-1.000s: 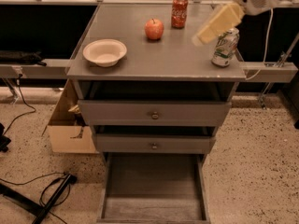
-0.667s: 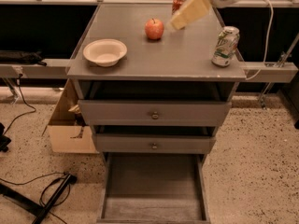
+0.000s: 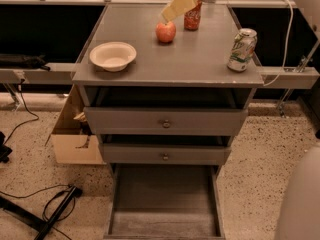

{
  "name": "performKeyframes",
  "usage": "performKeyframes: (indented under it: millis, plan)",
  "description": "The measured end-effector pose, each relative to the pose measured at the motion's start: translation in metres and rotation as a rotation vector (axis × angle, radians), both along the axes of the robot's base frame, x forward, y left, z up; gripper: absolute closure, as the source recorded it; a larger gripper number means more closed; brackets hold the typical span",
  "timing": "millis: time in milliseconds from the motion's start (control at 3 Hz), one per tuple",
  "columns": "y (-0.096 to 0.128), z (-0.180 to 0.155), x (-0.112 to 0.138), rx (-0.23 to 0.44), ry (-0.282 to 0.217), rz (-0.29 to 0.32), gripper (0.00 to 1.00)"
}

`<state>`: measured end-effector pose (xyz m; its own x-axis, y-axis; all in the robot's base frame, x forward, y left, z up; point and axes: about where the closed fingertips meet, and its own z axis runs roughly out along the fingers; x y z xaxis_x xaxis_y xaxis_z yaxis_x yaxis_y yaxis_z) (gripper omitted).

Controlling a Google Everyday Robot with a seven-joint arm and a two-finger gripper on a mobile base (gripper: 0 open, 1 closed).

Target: Place apple into bottom drawer

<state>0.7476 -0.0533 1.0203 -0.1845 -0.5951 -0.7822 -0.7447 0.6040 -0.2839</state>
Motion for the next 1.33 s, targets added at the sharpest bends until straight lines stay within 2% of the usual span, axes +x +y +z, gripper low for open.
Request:
performKeyframes:
  millis: [333,667,1000,1333]
  plan:
    - [0.004,-0.019,0.029,0.02,0.016,-0.014,0.0]
    - [0.012,-0.06,0.079,0.014,0.076,-0.056,0.0]
    - [0.017,-0.1,0.115,-0.001,0.131,-0.102,0.0]
    - [0.024,-0.133,0.138,0.005,0.171,-0.122,0.0]
